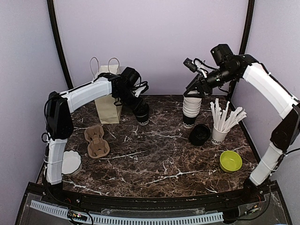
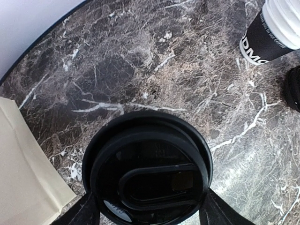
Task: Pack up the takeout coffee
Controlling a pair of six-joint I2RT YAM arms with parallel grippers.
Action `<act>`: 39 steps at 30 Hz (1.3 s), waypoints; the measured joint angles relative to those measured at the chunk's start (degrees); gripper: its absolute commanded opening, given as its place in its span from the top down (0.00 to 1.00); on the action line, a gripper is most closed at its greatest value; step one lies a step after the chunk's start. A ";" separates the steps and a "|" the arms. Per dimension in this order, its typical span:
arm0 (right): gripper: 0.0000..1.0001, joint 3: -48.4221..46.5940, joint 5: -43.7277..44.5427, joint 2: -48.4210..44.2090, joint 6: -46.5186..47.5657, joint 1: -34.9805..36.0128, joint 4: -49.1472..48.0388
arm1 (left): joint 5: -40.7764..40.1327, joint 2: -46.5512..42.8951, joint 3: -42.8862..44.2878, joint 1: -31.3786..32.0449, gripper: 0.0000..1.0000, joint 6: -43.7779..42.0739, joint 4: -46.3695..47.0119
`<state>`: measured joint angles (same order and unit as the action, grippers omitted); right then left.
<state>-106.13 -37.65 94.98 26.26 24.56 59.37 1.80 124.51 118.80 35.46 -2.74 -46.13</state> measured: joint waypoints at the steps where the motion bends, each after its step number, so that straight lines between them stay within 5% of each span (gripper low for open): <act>1: 0.39 0.13 0.24 0.04 -0.17 -0.17 0.00 | 0.00 1.20 1.07 -0.04 0.26 -0.11 -0.22; 14: 0.39 -0.22 2.62 2.69 -1.62 -2.62 0.07 | 0.07 5.86 6.97 -0.70 0.02 -0.66 -1.66; 28: 0.56 -3.08 18.29 7.39 2.80 -2.62 0.66 | 1.84 3.32 12.68 -0.70 0.01 -0.31 -4.00; 33: 0.59 -3.08 21.20 9.90 4.76 -2.60 0.68 | 3.61 -5.09 6.47 -0.70 0.01 0.81 -1.99; 39: 0.68 -3.08 23.10 13.40 6.14 -2.47 0.72 | 10.01 -21.88 -11.72 -0.70 0.02 2.49 8.74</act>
<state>-109.21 -14.55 108.38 32.40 22.09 60.10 11.81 102.63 107.09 34.76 -0.25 -37.39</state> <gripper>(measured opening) 0.382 0.989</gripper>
